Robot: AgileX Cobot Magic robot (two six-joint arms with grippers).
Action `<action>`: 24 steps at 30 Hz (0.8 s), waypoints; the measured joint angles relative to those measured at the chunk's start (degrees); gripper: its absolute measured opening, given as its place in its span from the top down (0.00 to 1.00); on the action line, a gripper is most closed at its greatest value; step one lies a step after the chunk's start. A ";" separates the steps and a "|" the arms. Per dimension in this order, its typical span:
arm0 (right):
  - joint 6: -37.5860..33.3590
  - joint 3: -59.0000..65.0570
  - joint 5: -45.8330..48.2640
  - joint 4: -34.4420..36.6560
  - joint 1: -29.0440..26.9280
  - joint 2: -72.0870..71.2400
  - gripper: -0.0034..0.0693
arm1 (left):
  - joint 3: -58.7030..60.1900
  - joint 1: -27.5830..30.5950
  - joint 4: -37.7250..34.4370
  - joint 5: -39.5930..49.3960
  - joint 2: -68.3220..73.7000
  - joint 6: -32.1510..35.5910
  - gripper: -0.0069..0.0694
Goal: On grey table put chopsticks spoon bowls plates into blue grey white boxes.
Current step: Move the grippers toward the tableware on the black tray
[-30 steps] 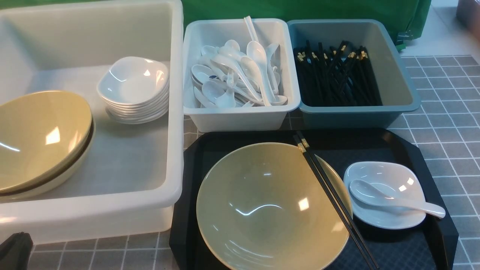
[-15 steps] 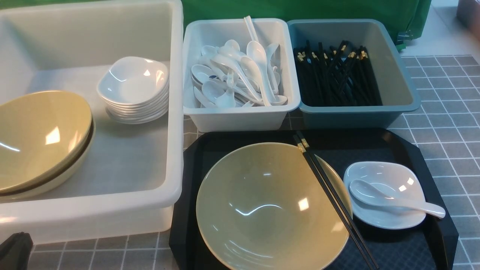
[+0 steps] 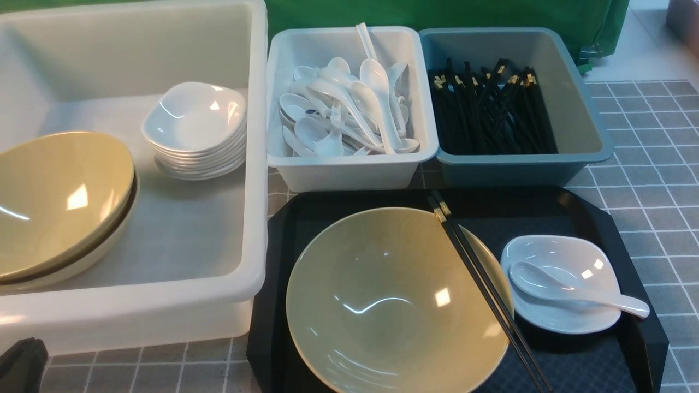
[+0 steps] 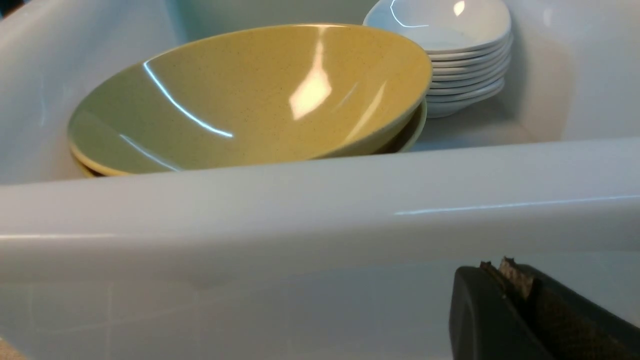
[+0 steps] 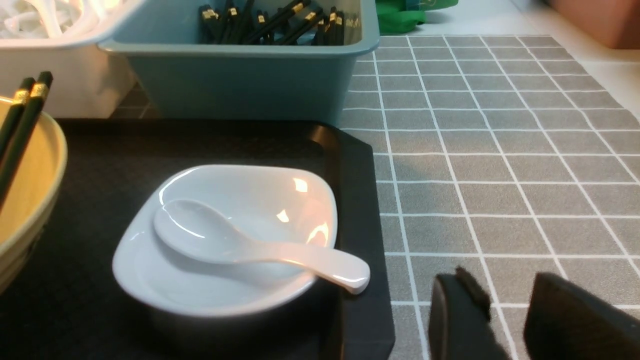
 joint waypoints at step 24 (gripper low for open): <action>0.06 0.00 -0.18 -0.04 0.00 0.00 0.63 | 0.00 0.00 -0.75 0.00 0.00 0.00 0.92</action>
